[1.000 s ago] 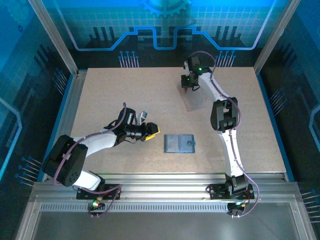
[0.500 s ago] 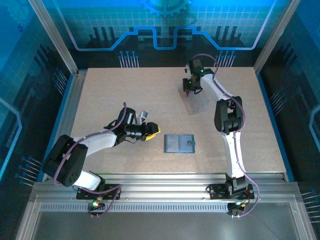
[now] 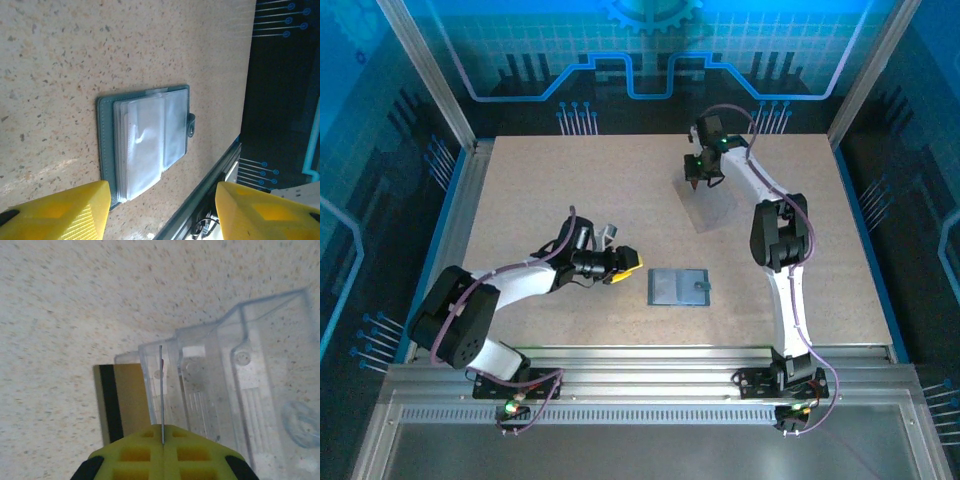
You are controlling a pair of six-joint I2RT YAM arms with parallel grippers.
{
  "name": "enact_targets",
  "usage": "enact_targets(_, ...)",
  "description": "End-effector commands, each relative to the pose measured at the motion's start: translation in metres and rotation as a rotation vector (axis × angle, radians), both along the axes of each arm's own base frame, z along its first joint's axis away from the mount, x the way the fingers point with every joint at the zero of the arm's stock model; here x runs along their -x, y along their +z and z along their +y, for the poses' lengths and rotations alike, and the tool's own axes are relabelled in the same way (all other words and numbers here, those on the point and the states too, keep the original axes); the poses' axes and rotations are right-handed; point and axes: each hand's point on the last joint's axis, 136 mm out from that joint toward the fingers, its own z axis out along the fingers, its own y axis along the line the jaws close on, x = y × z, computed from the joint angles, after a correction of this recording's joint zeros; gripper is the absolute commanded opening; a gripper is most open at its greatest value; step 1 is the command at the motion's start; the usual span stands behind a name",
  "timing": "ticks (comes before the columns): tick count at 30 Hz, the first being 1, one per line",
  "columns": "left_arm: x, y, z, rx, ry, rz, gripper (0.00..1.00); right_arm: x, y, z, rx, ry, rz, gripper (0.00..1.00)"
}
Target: Put the credit cards into the card holder
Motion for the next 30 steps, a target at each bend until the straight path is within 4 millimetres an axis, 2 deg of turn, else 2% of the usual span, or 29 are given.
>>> enact_targets(1,0.002,-0.001,-0.007,-0.012,-0.047,-0.003,0.59,0.0,0.074,0.018,-0.035,0.01,-0.172,0.0)
enact_targets(7,0.006,-0.003,-0.015,-0.045,-0.088,-0.021,0.59,0.02,0.112,0.035,-0.044,0.027,-0.258,0.0)
enact_targets(9,0.007,-0.002,-0.018,-0.046,-0.103,-0.03,0.59,0.034,0.122,0.041,-0.064,0.033,-0.275,0.0)
enact_targets(13,0.009,-0.006,-0.02,-0.089,-0.119,-0.036,0.58,0.077,0.129,0.051,-0.139,0.044,-0.29,0.0)
enact_targets(18,0.011,-0.017,-0.022,-0.171,-0.145,-0.038,0.57,0.142,0.116,0.055,-0.225,0.074,-0.265,0.0)
enact_targets(23,0.016,-0.021,-0.038,-0.195,-0.205,-0.068,0.53,0.201,0.102,0.058,-0.306,0.118,-0.253,0.03)
enact_targets(26,0.017,-0.029,-0.041,-0.22,-0.216,-0.061,0.5,0.229,0.082,0.053,-0.355,0.11,-0.22,0.04)
enact_targets(28,0.016,-0.036,-0.041,-0.246,-0.216,-0.053,0.47,0.246,0.057,0.046,-0.373,0.086,-0.187,0.04)
enact_targets(30,0.015,-0.041,-0.041,-0.258,-0.217,-0.048,0.46,0.257,0.042,0.041,-0.403,0.066,-0.184,0.04)
